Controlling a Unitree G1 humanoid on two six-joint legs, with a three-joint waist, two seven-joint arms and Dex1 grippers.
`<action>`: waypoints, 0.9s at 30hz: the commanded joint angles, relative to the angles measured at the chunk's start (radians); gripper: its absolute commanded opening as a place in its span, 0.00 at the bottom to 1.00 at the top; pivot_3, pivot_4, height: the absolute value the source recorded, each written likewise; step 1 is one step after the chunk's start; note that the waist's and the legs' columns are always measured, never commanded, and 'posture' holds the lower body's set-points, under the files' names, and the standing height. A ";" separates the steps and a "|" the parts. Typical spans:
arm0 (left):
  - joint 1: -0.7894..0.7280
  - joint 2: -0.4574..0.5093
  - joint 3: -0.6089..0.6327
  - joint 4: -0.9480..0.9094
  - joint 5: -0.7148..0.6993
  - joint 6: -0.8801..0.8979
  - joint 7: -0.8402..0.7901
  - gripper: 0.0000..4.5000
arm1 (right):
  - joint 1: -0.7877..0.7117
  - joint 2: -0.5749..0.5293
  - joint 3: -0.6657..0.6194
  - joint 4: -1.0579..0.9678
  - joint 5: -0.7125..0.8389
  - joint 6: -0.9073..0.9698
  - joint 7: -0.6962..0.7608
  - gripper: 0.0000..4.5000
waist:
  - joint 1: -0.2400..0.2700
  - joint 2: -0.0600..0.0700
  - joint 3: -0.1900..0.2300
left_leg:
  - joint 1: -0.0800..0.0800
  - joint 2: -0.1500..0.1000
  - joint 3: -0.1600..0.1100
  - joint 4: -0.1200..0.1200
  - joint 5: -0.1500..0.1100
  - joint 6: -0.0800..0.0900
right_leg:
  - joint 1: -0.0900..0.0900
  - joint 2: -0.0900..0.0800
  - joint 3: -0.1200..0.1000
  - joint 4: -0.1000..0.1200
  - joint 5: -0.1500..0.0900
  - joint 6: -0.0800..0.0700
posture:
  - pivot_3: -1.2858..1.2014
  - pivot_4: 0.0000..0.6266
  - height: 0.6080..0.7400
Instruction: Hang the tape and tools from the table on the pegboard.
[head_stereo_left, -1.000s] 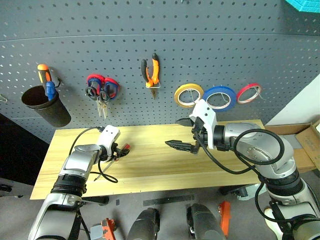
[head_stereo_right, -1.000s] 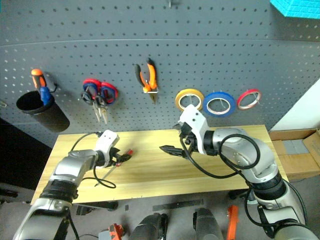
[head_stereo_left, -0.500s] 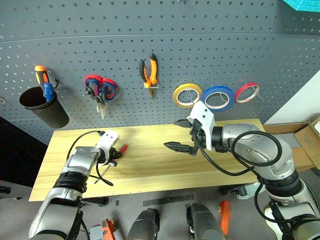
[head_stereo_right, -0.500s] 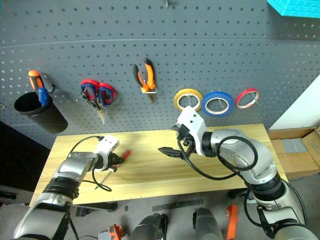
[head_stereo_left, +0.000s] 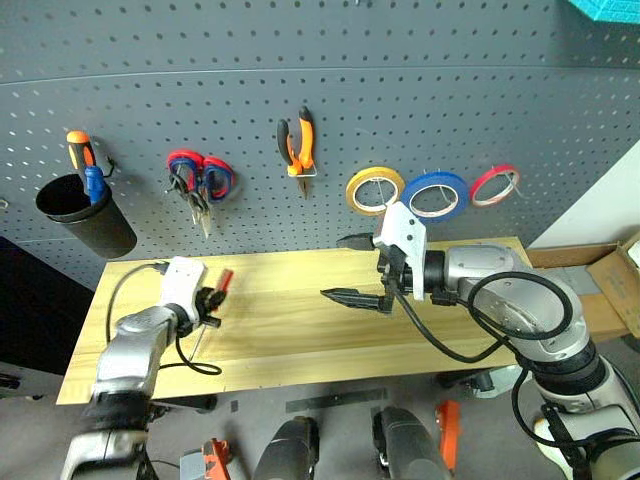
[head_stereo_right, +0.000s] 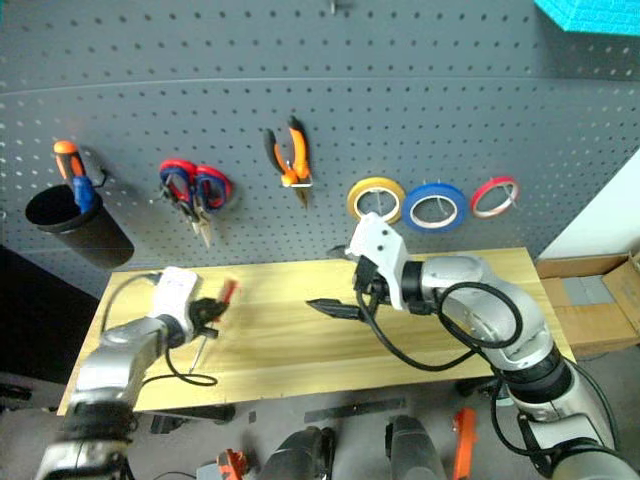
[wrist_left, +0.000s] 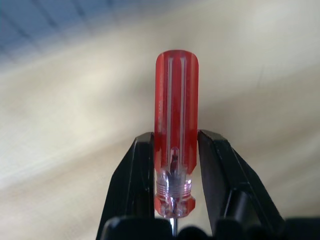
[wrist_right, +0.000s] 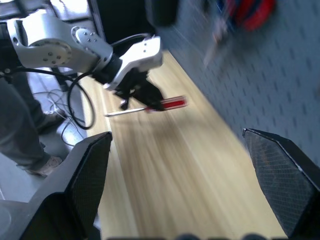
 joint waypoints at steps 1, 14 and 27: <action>0.113 -0.050 0.122 -0.283 -0.024 -0.096 0.094 0.20 | -0.014 -0.024 0.008 0.000 -0.021 -0.075 0.060 1.00 | 0.002 0.000 0.000 | 0.000 0.000 0.000 0.000 0.000 0.000 | 0.001 0.000 0.000 0.000 0.000 0.000 | 0.47 0.33 1.00; 0.007 -0.043 0.257 -0.579 0.049 -0.147 0.332 0.20 | -0.097 -0.014 -0.028 0.094 0.019 -0.155 0.219 1.00 | 0.069 -0.001 -0.001 | 0.002 0.000 -0.002 0.001 0.000 0.000 | 0.001 0.001 -0.004 0.000 0.003 -0.001 | 0.51 0.28 1.00; -0.379 0.098 0.301 -0.250 -0.017 -0.202 0.335 0.20 | -0.125 -0.005 -0.025 0.146 -0.007 -0.186 0.221 1.00 | 0.068 -0.004 -0.003 | 0.001 0.000 0.000 0.001 0.001 -0.001 | 0.001 0.001 -0.003 -0.001 0.004 0.001 | 0.50 0.26 1.00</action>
